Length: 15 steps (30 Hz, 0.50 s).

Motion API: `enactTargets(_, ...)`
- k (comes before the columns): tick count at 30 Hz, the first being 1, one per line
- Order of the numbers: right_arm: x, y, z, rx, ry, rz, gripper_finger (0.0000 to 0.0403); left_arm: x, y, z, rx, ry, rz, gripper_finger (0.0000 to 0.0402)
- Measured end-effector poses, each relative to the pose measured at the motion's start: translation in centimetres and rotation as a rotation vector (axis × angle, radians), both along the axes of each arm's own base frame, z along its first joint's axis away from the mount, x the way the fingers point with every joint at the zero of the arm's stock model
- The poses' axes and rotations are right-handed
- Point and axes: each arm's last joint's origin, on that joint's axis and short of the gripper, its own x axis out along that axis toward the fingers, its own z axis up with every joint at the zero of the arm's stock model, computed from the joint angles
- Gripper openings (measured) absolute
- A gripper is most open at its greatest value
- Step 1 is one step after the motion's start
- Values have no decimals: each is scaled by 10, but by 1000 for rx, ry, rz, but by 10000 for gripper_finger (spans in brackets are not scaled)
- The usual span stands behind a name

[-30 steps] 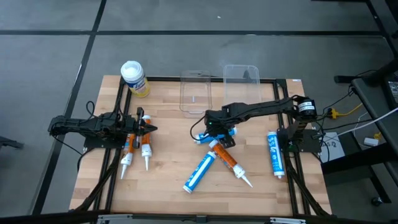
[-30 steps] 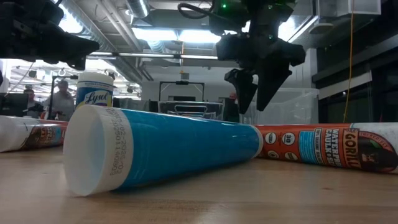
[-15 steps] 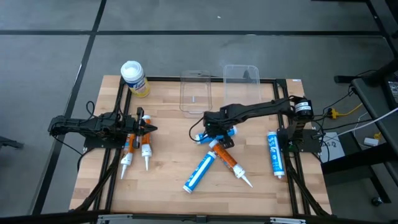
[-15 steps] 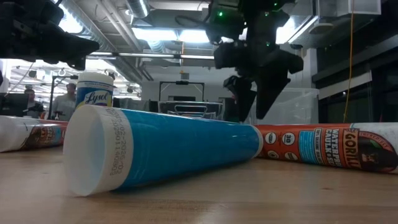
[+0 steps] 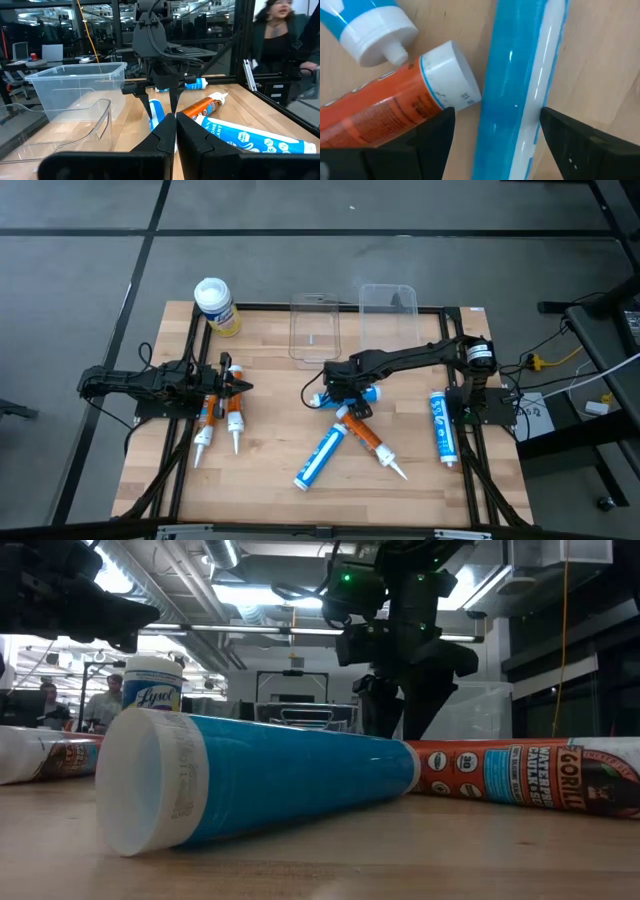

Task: Pick & place silicon tubes, Sealant and Lysol wipes
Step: Put the top blue sealant into the right transparent bin

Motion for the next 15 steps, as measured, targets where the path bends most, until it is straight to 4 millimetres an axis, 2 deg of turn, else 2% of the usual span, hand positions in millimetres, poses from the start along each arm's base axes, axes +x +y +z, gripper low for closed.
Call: enactTargets(15,2,0,0,1,-24,28,292,0,0,0,0,0,0,8)
